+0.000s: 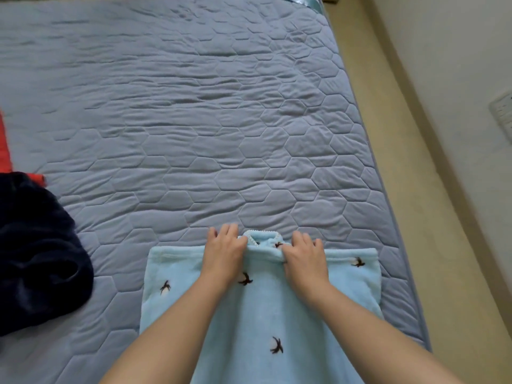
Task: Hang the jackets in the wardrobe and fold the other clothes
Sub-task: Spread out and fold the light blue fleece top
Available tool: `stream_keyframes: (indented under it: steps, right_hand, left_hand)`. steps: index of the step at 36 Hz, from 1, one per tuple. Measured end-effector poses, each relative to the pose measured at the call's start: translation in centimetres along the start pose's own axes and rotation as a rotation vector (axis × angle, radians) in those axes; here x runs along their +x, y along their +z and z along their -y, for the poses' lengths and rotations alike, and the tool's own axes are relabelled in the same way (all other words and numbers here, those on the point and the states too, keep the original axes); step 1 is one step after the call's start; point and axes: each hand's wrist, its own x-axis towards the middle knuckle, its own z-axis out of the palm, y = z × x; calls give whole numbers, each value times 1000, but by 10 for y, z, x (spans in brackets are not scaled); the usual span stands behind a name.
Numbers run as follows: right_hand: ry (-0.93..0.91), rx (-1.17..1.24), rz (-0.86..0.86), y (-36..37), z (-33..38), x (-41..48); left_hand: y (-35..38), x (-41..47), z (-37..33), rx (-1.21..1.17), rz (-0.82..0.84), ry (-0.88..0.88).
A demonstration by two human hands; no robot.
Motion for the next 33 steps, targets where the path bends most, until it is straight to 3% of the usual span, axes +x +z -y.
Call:
stream_keyframes:
  steps: [2, 6, 10, 13, 15, 19, 30, 33]
  right_hand:
    - [71, 101, 93, -9, 1, 8]
    - [352, 360, 207, -23, 6, 17]
    - [367, 608, 247, -22, 6, 21]
    - [210, 691, 441, -9, 2, 15]
    - [96, 597, 570, 0, 3, 7]
    - [-59, 304, 568, 17, 2, -4]
    - [-35, 224, 605, 12, 6, -16]
    - [-28, 214, 605, 4, 6, -23]
  left_hand:
    - [-15, 9, -3, -56, 131, -108]
    - [-25, 16, -12, -375, 198, -459]
    - [-19, 16, -13, -597, 216, -567]
    - [0, 5, -12, -735, 436, -466]
    - [14, -9, -14, -676, 554, -340]
    - [36, -30, -16, -273, 477, -121]
    - [28, -57, -27, -188, 406, -110]
    - [27, -93, -34, -160, 459, -112]
